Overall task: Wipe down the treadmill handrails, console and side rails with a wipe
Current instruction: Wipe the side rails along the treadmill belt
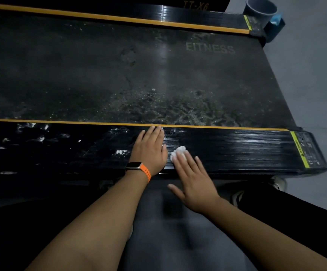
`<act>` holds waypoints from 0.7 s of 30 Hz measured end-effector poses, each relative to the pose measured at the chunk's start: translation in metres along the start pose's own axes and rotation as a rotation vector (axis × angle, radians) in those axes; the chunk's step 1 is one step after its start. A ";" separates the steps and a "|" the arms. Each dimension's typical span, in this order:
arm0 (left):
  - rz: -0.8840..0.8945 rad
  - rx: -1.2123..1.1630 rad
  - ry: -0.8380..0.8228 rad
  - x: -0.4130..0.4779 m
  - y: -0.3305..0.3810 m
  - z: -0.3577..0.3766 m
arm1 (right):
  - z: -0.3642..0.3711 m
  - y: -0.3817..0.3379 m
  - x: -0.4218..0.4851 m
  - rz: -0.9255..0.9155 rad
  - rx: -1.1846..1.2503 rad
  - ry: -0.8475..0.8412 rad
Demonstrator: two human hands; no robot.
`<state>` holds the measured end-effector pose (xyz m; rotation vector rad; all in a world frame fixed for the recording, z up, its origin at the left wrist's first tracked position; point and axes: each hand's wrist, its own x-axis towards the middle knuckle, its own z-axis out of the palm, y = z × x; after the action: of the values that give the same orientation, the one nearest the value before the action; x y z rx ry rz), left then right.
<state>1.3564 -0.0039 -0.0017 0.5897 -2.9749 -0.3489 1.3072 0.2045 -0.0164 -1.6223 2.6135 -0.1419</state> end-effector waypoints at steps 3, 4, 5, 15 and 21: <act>0.002 0.003 -0.020 0.000 0.000 -0.001 | -0.002 0.006 0.001 -0.053 -0.015 -0.027; 0.002 0.003 -0.025 0.000 0.000 -0.001 | -0.004 0.016 -0.005 -0.060 -0.027 -0.034; 0.000 0.003 -0.030 0.000 -0.001 -0.001 | -0.006 0.026 -0.012 -0.057 -0.032 -0.039; 0.015 -0.011 -0.127 0.002 -0.007 -0.011 | -0.027 0.046 -0.020 0.141 0.312 0.007; 0.000 0.058 -0.118 -0.009 -0.043 -0.021 | -0.013 0.029 -0.021 0.152 0.090 0.086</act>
<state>1.3832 -0.0438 0.0082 0.5956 -3.1073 -0.3094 1.2897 0.2369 -0.0069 -1.4136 2.7383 -0.3233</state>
